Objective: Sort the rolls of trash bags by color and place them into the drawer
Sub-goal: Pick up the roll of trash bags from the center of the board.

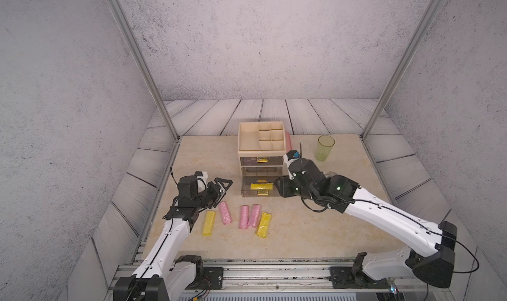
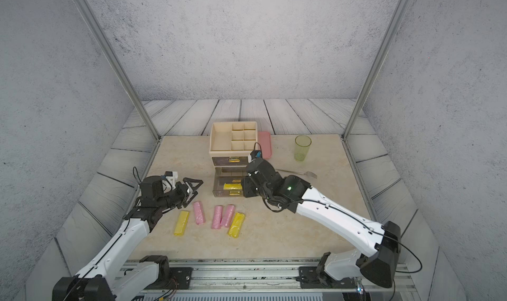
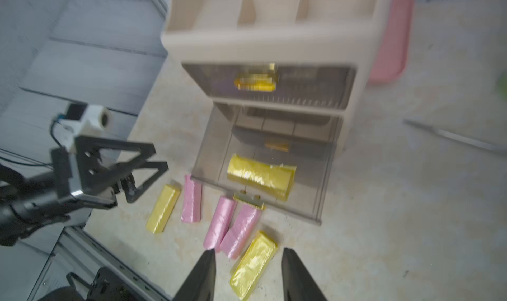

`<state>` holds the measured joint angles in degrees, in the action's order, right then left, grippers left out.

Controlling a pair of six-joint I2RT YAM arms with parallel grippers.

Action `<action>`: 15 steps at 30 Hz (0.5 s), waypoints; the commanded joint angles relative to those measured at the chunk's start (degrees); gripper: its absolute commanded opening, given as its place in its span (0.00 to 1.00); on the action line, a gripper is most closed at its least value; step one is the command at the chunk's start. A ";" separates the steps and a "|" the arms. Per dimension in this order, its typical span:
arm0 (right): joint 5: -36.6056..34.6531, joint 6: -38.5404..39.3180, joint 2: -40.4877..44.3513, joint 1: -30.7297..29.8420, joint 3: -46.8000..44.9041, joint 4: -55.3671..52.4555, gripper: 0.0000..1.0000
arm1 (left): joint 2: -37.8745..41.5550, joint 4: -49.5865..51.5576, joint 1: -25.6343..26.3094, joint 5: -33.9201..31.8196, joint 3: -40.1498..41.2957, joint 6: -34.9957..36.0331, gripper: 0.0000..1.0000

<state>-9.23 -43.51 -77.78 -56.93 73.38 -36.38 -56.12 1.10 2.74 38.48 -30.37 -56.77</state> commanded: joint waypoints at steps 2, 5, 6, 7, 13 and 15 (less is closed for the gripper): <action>4.54 -13.76 -1.94 -4.98 -5.59 1.56 0.52 | 1.87 -0.04 -0.38 -1.19 0.07 0.32 0.80; 5.90 -14.19 -4.76 -6.66 -6.89 2.90 0.53 | 2.08 -0.85 -0.39 -1.43 0.66 -0.16 0.80; 6.38 -14.27 -5.71 -7.02 -7.69 4.27 0.53 | 1.98 -1.06 -0.37 -1.41 0.66 -0.22 0.80; 6.70 -14.60 -6.67 -7.34 -8.27 5.17 0.54 | 1.83 -1.17 -0.40 -1.24 0.62 -0.35 0.80; 7.44 -16.85 -13.24 -7.50 -9.44 6.99 0.57 | 2.10 -2.04 -0.37 -0.28 0.87 -0.52 0.80; 6.30 -16.12 -15.00 -7.67 -9.36 7.08 0.57 | 2.42 -2.90 -0.39 -0.18 1.51 -1.04 0.80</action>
<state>-2.52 -58.54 -90.11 -64.23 64.16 -30.13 -54.68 -0.01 2.74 37.78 -30.02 -57.41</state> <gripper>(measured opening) 0.571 0.798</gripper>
